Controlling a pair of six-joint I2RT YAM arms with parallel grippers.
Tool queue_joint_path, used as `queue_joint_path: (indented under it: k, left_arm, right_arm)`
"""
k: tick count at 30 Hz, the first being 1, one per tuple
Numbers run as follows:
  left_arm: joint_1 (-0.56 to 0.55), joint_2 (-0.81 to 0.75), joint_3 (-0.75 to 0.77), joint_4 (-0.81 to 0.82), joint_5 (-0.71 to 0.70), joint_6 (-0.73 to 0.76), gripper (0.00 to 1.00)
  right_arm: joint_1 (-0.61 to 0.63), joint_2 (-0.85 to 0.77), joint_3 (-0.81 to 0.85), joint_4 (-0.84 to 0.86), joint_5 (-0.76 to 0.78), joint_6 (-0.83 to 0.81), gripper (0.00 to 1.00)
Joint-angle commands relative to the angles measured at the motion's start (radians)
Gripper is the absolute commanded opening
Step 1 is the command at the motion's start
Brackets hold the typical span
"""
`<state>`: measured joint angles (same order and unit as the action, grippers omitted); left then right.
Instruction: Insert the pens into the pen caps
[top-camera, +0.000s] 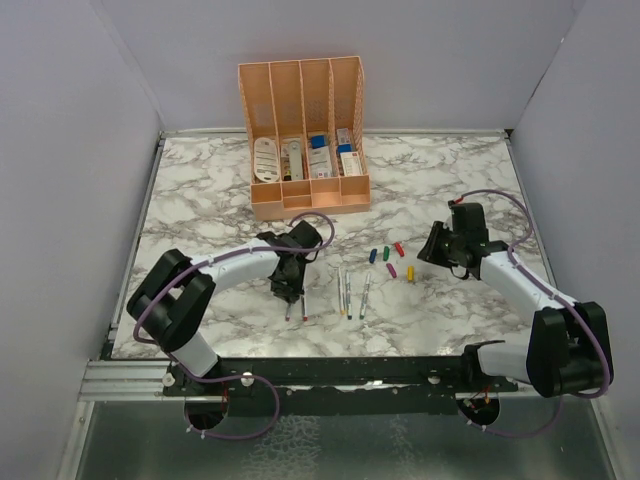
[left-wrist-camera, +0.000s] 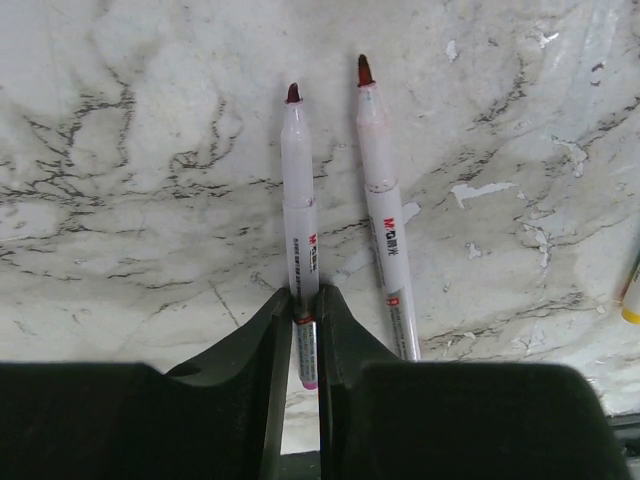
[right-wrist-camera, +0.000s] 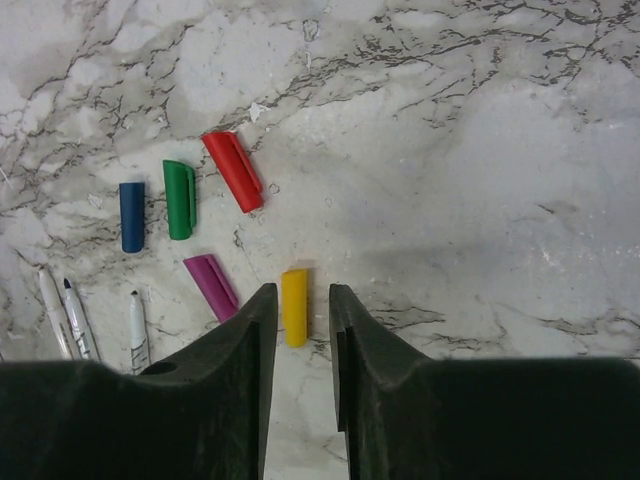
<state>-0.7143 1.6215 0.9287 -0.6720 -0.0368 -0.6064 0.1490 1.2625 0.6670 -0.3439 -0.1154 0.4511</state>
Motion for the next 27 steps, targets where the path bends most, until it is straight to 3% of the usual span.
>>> queue_joint_path:
  k: [1,6,17,27]
  left_arm:
    - [0.005,-0.016,-0.053,0.02,-0.161,-0.005,0.0]
    - [0.006,-0.118,-0.034,-0.005,-0.207,-0.013,0.0]
    - [0.006,-0.285,-0.018,-0.003,-0.219,-0.022,0.0]
    - [0.006,-0.42,-0.063,0.193,-0.175,0.032,0.0]
  right_arm:
    - [0.03,0.002,0.002,0.009,-0.028,-0.023,0.31]
    - [0.099,0.003,0.02,0.001,0.02,-0.025,0.36]
    - [0.212,0.082,0.078,-0.029,0.084,-0.052,0.35]
    - [0.323,0.17,0.128,-0.047,0.186,-0.067,0.35]
